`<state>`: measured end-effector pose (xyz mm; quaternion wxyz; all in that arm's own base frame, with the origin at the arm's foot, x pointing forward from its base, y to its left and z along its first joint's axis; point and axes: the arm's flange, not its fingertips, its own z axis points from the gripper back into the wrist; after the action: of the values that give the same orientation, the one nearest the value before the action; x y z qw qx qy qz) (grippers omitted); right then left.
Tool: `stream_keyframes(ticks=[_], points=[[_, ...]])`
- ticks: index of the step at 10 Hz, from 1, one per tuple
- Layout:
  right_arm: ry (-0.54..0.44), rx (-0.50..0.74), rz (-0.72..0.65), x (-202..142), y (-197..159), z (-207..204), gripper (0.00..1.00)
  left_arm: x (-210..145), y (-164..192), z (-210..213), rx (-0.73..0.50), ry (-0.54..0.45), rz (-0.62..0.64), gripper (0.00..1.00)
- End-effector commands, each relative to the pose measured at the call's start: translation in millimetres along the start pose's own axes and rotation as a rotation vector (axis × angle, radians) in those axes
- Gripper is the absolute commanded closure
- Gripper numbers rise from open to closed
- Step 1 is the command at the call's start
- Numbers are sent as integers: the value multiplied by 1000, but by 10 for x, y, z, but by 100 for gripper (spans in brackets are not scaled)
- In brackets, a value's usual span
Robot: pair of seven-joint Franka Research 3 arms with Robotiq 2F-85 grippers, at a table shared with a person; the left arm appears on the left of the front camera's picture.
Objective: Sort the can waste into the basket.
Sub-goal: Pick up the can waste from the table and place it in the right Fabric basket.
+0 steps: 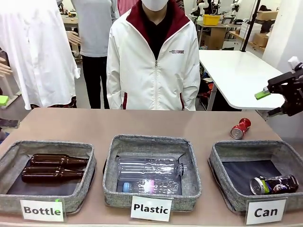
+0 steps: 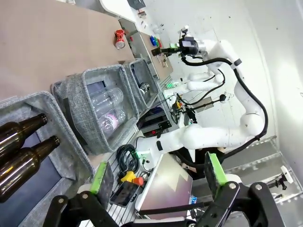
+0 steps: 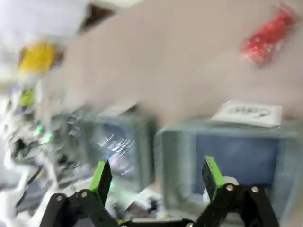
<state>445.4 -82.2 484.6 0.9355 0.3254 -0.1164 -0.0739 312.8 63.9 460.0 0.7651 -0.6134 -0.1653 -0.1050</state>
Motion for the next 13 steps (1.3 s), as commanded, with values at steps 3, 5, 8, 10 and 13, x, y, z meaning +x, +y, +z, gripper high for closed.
stream_keyframes(ticks=[3, 5, 8, 10, 13], points=[[2, -379, -11, 244, 177, -420, 0, 18, -43, -7, -17, -17, 6, 0], [-8, -331, -5, 222, 51, -384, 0, 18, -43, -7, -17, -17, 6, 0], [-19, -366, 25, 245, 102, -438, 0, 18, -43, -7, -17, -17, 6, 0], [-22, -360, 80, 778, -91, -509, 0, 18, -43, -7, -17, -17, 6, 0], [-7, -430, 86, 1215, -301, -796, 0, 18, -43, -7, -17, -17, 6, 0]])
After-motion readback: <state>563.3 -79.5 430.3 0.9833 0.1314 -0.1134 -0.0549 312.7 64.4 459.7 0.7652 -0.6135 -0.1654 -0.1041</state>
